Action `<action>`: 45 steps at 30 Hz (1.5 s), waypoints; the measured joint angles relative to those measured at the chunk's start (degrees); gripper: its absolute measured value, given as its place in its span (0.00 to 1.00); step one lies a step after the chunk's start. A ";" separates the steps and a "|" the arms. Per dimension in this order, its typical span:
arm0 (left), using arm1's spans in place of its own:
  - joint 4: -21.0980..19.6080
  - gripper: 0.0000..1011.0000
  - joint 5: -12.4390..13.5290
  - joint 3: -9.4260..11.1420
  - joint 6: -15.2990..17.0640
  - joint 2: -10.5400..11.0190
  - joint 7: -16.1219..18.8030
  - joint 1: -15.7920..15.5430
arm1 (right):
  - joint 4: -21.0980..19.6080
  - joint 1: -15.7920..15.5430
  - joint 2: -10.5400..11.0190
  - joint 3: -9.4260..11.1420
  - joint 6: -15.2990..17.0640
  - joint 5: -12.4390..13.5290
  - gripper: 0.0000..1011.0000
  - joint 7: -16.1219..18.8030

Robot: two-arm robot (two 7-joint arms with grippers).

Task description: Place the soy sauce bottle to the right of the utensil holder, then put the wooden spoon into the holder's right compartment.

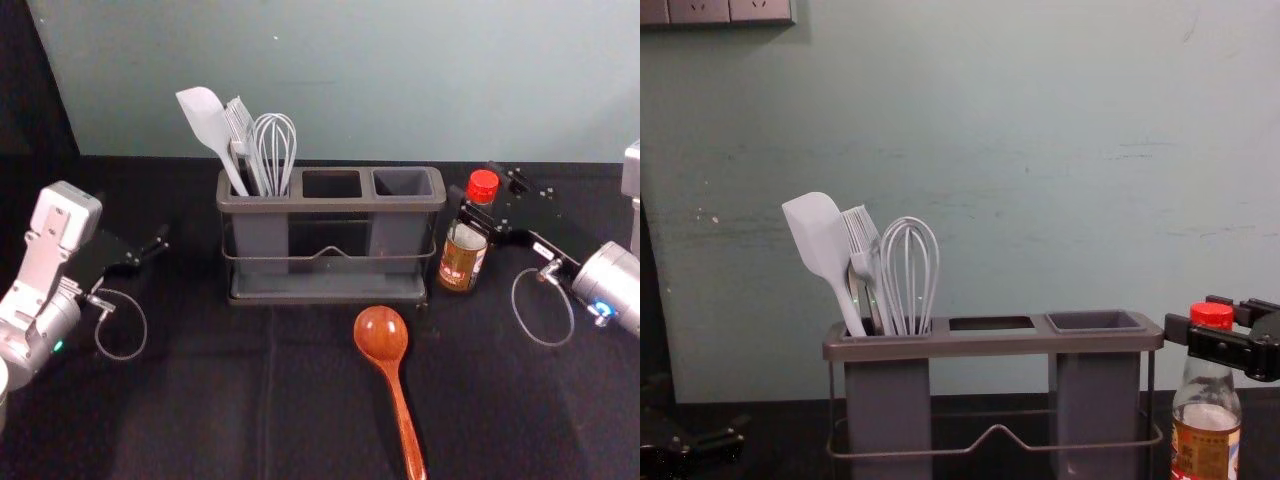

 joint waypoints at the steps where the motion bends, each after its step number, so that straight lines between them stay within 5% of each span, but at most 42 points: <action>1: 0.00 0.99 0.00 0.00 0.00 0.00 0.00 0.00 | -0.09 -0.08 0.00 0.05 0.00 0.07 0.71 -0.02; 12: 0.00 0.99 0.00 0.00 0.00 0.00 0.00 0.00 | -1.60 -0.96 0.33 0.56 -0.01 0.37 0.99 -0.63; 25: 0.00 0.99 0.00 0.00 0.00 0.00 0.00 0.00 | -7.30 -4.01 1.89 1.88 0.59 0.28 0.99 -2.23; 45: 0.00 0.99 0.00 0.00 0.00 0.00 0.00 0.00 | -27.06 -16.08 8.99 5.97 11.00 -2.61 0.99 -8.70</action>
